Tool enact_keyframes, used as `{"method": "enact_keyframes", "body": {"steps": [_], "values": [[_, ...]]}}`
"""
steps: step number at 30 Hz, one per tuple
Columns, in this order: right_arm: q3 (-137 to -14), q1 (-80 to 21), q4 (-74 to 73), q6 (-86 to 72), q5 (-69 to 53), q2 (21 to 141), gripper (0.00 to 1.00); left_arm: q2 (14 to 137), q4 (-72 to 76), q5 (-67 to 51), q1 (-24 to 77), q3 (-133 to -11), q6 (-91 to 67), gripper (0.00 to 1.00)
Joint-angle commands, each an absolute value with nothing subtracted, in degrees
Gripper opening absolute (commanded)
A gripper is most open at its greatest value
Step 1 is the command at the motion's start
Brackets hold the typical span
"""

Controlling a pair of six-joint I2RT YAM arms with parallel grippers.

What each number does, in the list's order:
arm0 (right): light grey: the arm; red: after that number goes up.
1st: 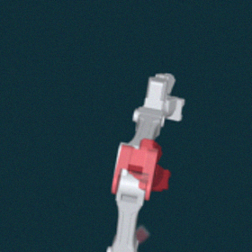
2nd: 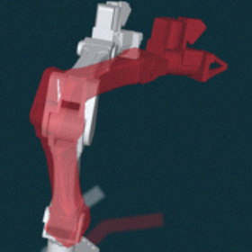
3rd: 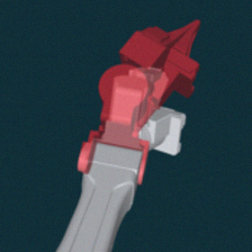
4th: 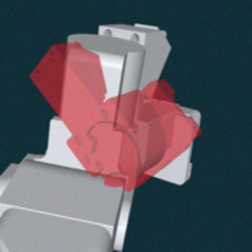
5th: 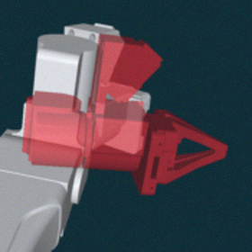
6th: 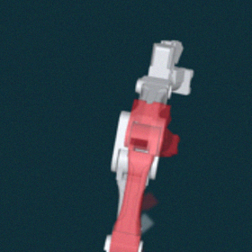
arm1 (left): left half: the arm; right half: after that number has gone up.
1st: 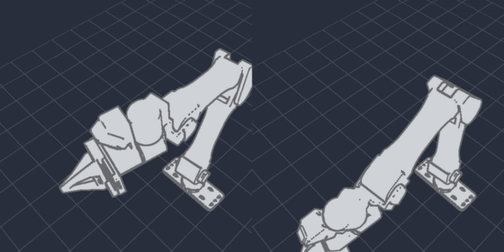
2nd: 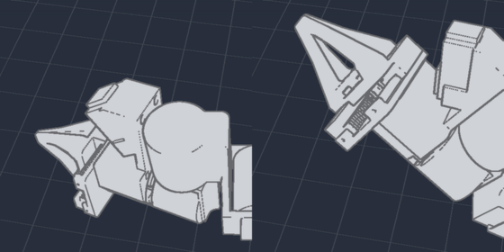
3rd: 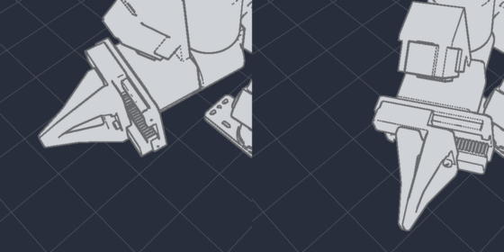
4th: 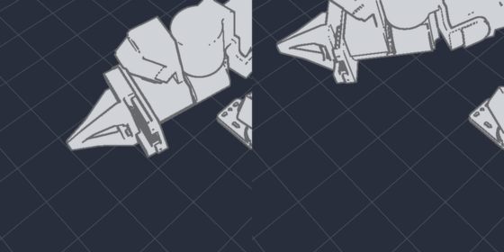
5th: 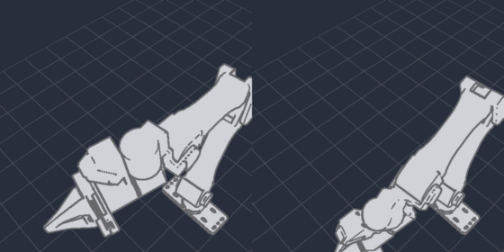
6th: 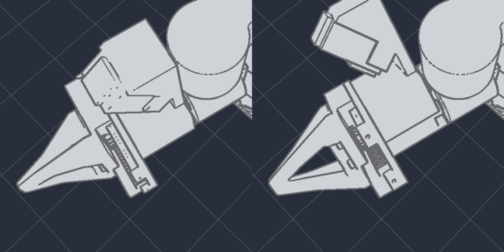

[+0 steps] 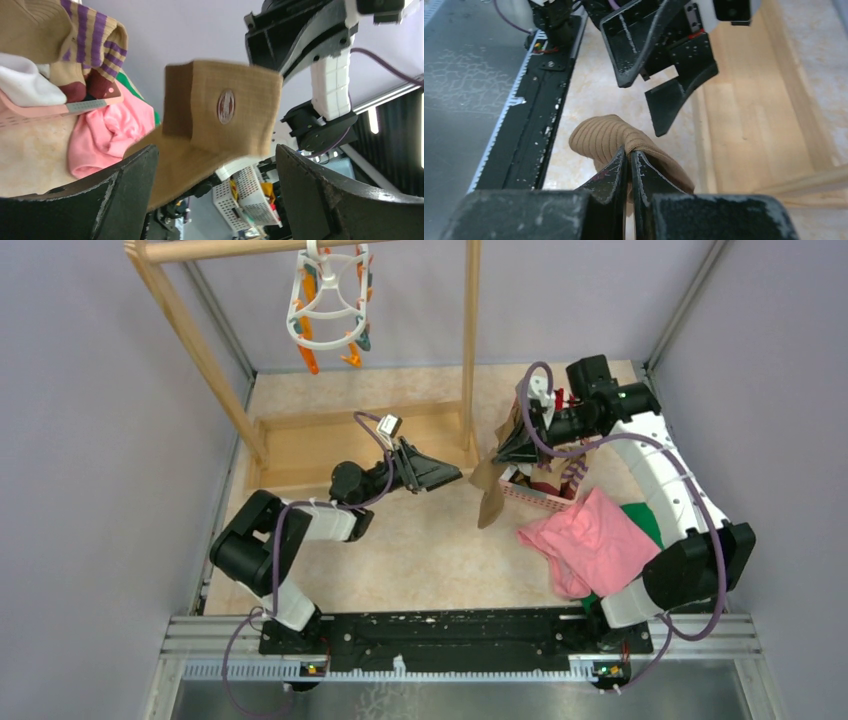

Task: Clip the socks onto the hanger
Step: Pick up the sock from the bin.

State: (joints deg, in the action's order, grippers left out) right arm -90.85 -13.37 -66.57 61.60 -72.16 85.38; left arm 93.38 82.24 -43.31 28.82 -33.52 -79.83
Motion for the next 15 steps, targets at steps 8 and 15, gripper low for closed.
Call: {"method": "enact_keyframes", "body": {"steps": [8,15], "values": [[-85.45,-18.46,-60.07,61.12,-76.59,84.08,0.02,89.72,88.19,-33.17,33.73,-29.38,-89.29,0.91],[-82.55,-18.57,-55.16,57.26,-75.14,82.5,0.02,83.53,76.73,-28.97,34.23,-25.78,-88.6,0.92]]}}
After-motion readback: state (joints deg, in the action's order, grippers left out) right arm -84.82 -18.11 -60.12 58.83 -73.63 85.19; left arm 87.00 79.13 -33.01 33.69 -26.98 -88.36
